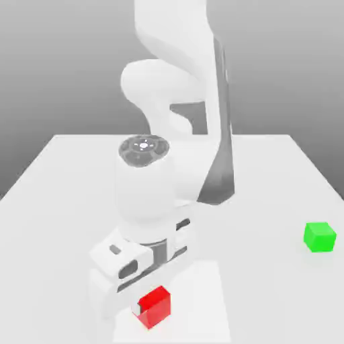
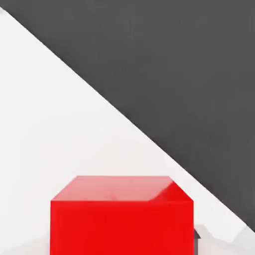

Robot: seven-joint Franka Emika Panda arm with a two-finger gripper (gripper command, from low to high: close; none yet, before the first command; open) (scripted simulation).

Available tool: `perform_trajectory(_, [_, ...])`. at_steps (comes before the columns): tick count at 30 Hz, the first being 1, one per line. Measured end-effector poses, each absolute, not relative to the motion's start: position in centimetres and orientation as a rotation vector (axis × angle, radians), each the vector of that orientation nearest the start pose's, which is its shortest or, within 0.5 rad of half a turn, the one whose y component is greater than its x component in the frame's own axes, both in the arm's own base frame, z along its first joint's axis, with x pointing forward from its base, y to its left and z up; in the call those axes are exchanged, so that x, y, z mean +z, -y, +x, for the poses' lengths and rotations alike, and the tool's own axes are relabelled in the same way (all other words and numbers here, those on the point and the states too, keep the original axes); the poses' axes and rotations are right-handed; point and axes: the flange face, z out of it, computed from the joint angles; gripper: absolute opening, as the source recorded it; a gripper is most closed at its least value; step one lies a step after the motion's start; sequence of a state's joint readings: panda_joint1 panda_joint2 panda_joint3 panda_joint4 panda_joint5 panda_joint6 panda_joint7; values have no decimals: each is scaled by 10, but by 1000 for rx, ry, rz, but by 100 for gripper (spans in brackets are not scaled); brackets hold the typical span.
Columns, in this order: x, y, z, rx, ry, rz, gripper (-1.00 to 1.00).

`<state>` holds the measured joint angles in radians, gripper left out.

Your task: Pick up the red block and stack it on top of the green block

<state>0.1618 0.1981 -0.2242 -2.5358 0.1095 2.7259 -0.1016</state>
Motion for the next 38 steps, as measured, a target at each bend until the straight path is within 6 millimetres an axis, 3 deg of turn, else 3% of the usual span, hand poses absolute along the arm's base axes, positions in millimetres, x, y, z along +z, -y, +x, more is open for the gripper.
perform_trajectory(1, [207,23,457,4,-24,-3139,-100])
perform_trajectory(5, [216,-64,445,12,393,-3105,-100])
perform_trajectory(9, [223,-157,413,18,856,-3006,-100])
perform_trajectory(14, [233,-261,344,18,1424,-2784,-100])
perform_trajectory(21, [241,-356,221,5,2085,-2348,-100])
perform_trajectory(22, [234,-365,206,4,2141,-2298,-100])
perform_trajectory(24, [214,-355,224,4,2090,-2345,-100])
perform_trajectory(26, [192,-351,229,3,2075,-2359,-100])
perform_trajectory(27, [184,-350,229,3,2073,-2361,100])
perform_trajectory(33, [181,-349,230,1,2072,-2362,100])
perform_trajectory(38, [224,-351,230,0,2073,-2360,100])
